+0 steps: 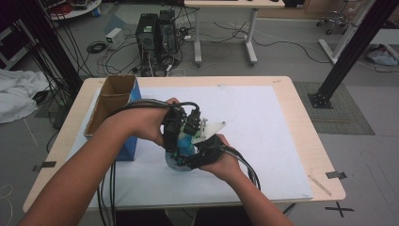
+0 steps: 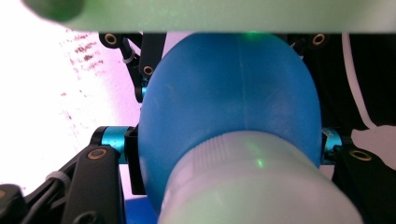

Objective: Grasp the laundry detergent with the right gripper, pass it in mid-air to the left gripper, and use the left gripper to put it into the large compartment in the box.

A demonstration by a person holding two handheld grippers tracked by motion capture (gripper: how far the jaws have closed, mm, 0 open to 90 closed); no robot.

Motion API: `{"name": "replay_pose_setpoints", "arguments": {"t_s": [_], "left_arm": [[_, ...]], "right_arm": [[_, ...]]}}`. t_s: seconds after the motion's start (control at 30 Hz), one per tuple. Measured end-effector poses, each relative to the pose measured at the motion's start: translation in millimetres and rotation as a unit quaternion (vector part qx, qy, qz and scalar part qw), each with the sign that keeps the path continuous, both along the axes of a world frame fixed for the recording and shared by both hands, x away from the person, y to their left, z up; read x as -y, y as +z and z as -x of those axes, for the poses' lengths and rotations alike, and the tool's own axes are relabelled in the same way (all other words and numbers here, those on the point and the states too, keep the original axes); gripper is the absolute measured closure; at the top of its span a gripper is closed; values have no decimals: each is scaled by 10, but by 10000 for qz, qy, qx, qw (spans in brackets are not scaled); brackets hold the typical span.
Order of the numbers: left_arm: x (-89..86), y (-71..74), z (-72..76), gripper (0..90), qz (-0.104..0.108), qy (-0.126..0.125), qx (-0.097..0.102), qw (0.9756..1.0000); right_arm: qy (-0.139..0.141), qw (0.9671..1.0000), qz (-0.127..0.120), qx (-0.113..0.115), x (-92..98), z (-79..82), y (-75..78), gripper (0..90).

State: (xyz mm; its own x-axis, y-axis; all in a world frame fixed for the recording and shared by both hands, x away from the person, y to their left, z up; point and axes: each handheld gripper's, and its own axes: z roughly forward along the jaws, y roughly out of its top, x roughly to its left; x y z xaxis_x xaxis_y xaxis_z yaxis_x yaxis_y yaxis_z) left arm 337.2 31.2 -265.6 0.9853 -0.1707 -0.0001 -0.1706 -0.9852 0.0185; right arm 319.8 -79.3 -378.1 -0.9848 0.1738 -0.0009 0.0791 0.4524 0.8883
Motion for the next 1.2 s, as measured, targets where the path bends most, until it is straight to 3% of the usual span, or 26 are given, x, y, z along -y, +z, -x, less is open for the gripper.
{"name": "replay_pose_setpoints", "arguments": {"t_s": [0.13,0.17,0.33,0.53,0.57,0.83,1.0,1.2], "left_arm": [[3,0,8,394,12,50,-11,10000],[8,71,-6,394,59,0,-31,10000],[-18,117,-36,393,24,79,5,10000],[-73,180,-82,393,-2,212,28,9998],[-127,249,-121,393,-71,350,45,9994],[-209,448,-188,393,-19,597,39,9982],[-268,603,-272,392,-72,969,39,9953],[-339,740,-330,392,-118,1249,104,9920]], "right_arm": [[22,10000,-18,5,5,10,9,463],[-1,9994,-103,318,35,21,38,429],[-161,9987,-216,432,125,69,113,322],[-397,9983,-98,403,304,83,165,251],[-475,9985,-8,287,413,59,185,230],[-646,9972,376,51,653,-25,241,223],[-676,9951,717,72,749,-72,282,223],[-701,9929,961,102,821,-122,372,222]]}}
